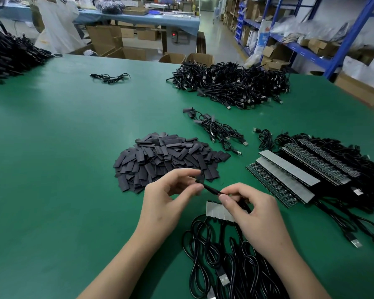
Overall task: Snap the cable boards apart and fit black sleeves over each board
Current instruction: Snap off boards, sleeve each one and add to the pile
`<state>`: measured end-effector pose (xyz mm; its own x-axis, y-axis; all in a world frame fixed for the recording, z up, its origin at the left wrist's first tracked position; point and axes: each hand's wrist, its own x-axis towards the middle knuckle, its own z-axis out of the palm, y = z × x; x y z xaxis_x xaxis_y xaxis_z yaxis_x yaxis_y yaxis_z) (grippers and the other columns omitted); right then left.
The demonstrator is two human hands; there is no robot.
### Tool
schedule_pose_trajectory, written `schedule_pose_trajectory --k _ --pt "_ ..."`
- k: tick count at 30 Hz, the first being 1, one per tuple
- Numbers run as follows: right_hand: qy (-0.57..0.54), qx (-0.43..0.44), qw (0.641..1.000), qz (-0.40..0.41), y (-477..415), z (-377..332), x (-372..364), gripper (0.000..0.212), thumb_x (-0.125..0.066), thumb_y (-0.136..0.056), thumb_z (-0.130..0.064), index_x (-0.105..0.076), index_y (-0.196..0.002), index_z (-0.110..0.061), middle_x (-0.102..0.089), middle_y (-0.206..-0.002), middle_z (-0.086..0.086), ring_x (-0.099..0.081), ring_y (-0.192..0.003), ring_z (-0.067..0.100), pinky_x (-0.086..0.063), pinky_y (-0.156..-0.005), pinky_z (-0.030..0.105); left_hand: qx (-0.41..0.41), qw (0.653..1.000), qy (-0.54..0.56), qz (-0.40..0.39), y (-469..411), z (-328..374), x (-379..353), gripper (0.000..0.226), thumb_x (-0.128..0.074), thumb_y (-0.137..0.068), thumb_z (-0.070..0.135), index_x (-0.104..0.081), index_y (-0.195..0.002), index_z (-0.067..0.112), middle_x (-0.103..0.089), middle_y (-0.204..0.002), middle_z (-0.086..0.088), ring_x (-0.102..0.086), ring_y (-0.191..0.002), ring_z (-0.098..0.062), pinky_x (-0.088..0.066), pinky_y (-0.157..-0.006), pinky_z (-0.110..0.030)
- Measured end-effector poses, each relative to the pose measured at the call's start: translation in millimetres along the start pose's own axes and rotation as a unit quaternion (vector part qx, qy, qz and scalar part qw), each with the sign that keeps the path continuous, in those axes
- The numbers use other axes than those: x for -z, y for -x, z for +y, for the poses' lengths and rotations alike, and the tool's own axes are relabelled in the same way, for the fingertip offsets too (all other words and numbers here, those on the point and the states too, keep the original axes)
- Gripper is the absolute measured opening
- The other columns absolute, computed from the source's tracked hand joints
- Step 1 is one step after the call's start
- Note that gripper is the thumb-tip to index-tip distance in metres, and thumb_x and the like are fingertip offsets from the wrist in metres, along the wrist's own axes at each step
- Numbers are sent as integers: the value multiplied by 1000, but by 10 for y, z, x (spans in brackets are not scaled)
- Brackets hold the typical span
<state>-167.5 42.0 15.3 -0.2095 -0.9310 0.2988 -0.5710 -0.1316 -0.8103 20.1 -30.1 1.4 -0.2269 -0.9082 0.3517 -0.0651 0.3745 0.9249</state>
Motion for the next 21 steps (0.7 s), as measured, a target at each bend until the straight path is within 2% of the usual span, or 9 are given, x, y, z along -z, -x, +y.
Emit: schedule_pose_trajectory --k 3,6,7,11,15,19,21 --pt "-11 2 1000 -11 7 5 -41 19 -73 -94 -20 -73 -83 -36 -65 -70 -5 -61 -67 10 -45 -58 21 19 999 7 38 -3 -4 -26 17 -78 -89 14 -78 -98 28 -77 -81 5 -75 -79 -13 -60 -78 -30" --pt "-23 -5 1000 -20 16 -2 -82 18 -71 -96 -23 -75 -84 -35 -69 -71 -2 -61 -65 18 -48 -62 38 27 999 12 43 20 7 -48 13 -78 -89 14 -79 -96 25 -78 -81 6 -75 -79 -10 -59 -79 -28" --pt "-24 -5 1000 -16 19 0 -87 18 -70 -96 -23 -75 -84 -36 -69 -69 -2 -60 -64 19 -47 -60 40 21 999 5 43 25 11 -56 14 -78 -89 14 -80 -97 25 -78 -82 7 -75 -80 -9 -59 -79 -26" --pt "-14 -6 1000 -5 26 22 -93 17 -70 -96 -25 -74 -88 -39 -64 -63 -7 -54 -56 13 -41 -53 33 -31 996 -61 54 38 27 -64 15 -79 -87 15 -81 -99 24 -78 -90 16 -74 -87 -3 -54 -80 -14" --pt "-8 -14 1000 -9 30 48 -104 17 -69 -97 -25 -75 -85 -36 -58 -57 -12 -45 -50 3 -31 -47 21 -83 989 -108 62 40 34 -67 14 -77 -86 23 -80 -100 19 -77 -95 16 -73 -89 -3 -56 -79 -16" --pt "-4 -19 1000 -15 27 47 -97 18 -67 -99 -27 -74 -89 -40 -63 -62 -4 -52 -55 18 -38 -51 34 -121 984 -118 57 33 46 -80 18 -76 -87 22 -80 -102 15 -76 -100 11 -72 -90 -3 -56 -81 -16" --pt "-19 -23 999 -17 16 38 -85 14 -62 -96 -36 -73 -89 -40 -68 -66 -8 -55 -56 18 -42 -54 36 -131 983 -119 58 24 50 -66 17 -75 -87 20 -81 -102 14 -76 -102 10 -72 -94 -2 -54 -83 -15"
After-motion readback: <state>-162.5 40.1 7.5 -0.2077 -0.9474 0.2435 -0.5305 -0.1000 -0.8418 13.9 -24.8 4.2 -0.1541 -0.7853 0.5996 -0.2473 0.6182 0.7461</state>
